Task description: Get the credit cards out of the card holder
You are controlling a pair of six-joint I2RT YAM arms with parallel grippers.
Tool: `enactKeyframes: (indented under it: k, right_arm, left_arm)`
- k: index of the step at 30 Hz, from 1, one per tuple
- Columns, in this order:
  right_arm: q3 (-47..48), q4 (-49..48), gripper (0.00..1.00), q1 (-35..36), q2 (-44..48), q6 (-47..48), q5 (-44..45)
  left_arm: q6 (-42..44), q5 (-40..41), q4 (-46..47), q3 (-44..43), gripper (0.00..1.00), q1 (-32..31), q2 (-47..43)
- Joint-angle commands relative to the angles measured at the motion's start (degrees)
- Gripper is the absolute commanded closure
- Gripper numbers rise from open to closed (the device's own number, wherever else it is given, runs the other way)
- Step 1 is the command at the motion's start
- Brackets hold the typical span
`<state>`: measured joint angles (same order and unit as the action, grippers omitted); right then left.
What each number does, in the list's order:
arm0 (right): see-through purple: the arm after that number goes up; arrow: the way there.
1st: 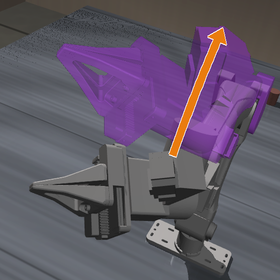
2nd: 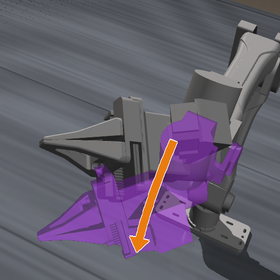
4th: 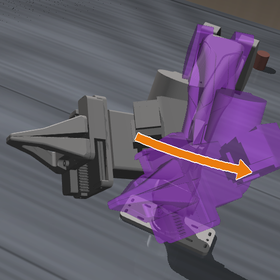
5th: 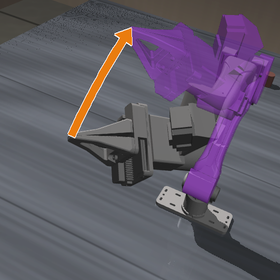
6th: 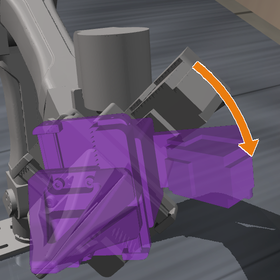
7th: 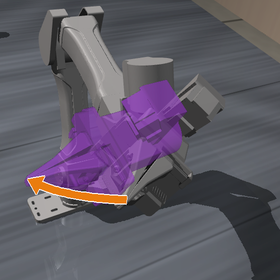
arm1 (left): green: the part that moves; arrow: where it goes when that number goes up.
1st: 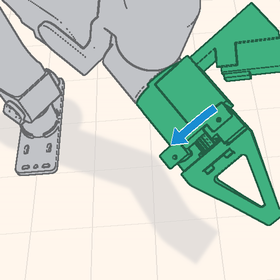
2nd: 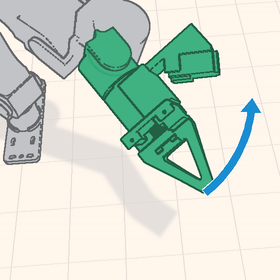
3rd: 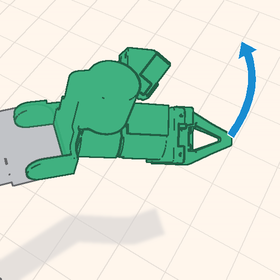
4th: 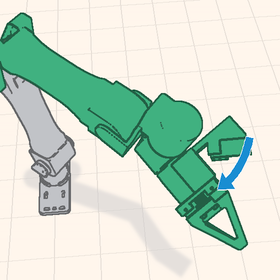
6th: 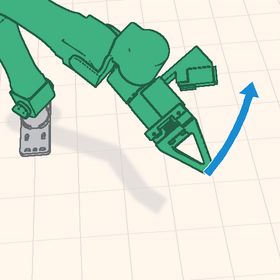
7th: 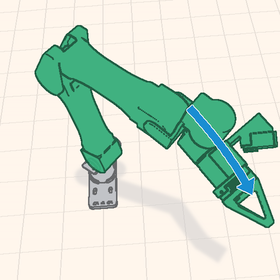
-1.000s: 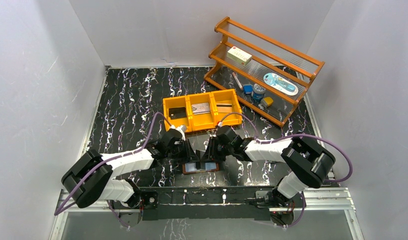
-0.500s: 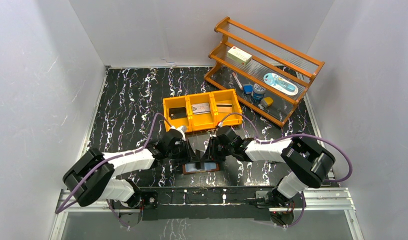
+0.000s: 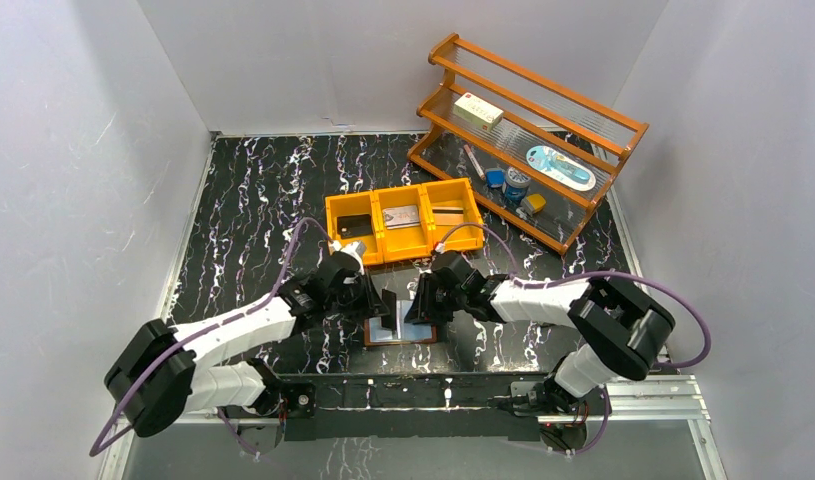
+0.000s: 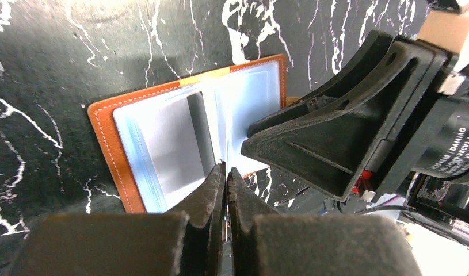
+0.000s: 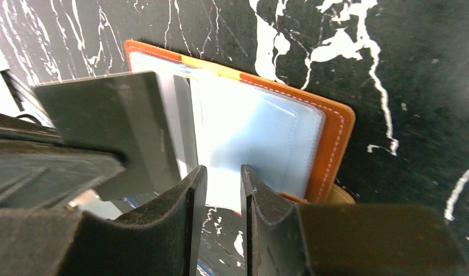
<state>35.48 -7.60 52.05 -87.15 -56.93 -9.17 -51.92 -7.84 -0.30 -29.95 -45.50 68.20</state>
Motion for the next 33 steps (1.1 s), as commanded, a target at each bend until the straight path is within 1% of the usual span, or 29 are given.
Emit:
enactKeyframes:
  k: [1,4,7,9,13,16,18,21,25,29,33]
  right_arm:
    - [3.03,6.67,0.63,-0.02,4.28,6.19,3.98]
    - [5.07,7.55,0.62,-0.02,5.78,7.73,3.8]
    - [6.71,6.63,0.61,-0.03,5.63,7.82,0.04]
    - [7.2,3.77,0.61,-0.02,4.81,7.82,-3.19]
    - [7.18,-1.8,0.61,0.04,1.87,5.95,-7.5]
    - [8.09,-2.5,0.63,0.11,-1.76,5.64,-8.48]
    - [8.43,-2.15,0.63,0.11,-4.11,5.79,-8.9]
    - [8.32,0.28,0.64,0.14,-5.52,6.14,-6.55]
    - [7.31,2.8,0.64,0.06,-3.33,6.98,-2.27]
    - [7.78,2.44,0.63,0.04,-1.1,7.86,-3.16]
    - [7.57,2.82,0.62,0.07,1.69,7.87,-2.86]
  left_arm:
    - [3.3,5.72,-7.23,-3.79,1.0,0.01,-4.83]
    - [4.06,8.0,-9.28,-4.04,1.0,0.06,-7.17]
    - [4.81,9.73,-11.51,-4.57,1.0,0.2,-8.75]
    - [5.49,11.76,-13.81,-5.54,1.0,0.23,-9.53]
    - [5.67,17.29,-18.58,-6.93,1.0,0.4,-12.33]
    - [5.72,20.41,-19.04,-5.55,1.0,0.89,-16.79]
    - [6.09,21.09,-20.2,-5.45,1.0,1.88,-18.65]
    - [7.78,21.34,-22.69,-6.7,1.0,2.76,-18.29]
    - [11.65,23.37,-24.82,-9.51,1.0,3.16,-17.6]
    - [16.42,24.42,-24.14,-12.58,1.0,4.07,-15.75]
    - [22.27,24.51,-22.76,-16.5,1.0,5.55,-11.83]
